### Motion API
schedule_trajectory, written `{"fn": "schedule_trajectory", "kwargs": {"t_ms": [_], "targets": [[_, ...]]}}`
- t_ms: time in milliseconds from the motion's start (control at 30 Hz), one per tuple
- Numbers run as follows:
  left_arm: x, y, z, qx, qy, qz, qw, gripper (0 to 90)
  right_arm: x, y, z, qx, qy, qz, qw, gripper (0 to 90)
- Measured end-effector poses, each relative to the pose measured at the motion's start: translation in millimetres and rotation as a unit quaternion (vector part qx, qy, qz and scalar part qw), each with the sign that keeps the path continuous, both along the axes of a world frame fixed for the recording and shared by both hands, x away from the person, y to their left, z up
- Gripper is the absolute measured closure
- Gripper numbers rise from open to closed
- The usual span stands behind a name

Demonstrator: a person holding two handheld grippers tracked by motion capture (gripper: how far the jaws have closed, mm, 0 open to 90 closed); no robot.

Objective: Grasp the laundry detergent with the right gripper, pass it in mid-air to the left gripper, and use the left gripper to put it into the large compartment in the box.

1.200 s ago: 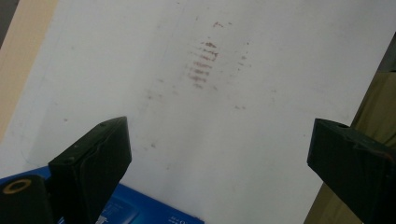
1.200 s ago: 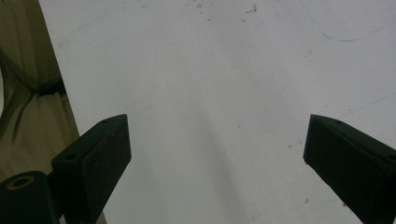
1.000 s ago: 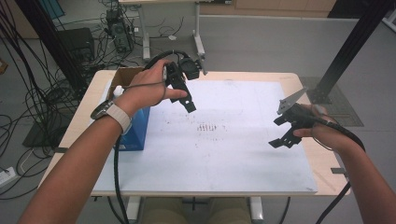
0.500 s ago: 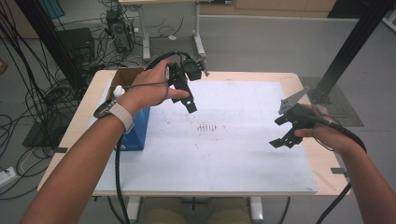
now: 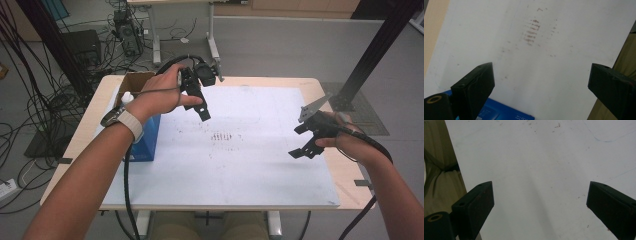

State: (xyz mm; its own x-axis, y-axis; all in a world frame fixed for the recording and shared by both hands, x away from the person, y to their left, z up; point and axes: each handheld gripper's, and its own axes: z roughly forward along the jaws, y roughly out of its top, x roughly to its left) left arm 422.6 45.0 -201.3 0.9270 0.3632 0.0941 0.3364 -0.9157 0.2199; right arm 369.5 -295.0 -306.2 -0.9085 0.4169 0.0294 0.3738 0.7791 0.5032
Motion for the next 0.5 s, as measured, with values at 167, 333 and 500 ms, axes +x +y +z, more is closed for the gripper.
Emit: {"fn": "schedule_trajectory", "kwargs": {"t_ms": [167,333,500], "targets": [[0.4,0.1,-0.3,-0.001,-0.001,0.001,1.0000,7.4,0.1,0.2,-1.0,0.001,0.000,-0.001,1.0000,7.6],[0.7,0.3,-0.2,0.000,0.000,0.002,1.0000,7.3,0.4,-0.7,-1.0,0.001,0.000,-0.001,1.0000,7.6],[0.2,0.7,1.2,-0.004,-0.003,0.005,1.0000,7.3,-0.4,-1.7,-2.0,0.004,-0.001,-0.003,1.0000,7.5]]}}
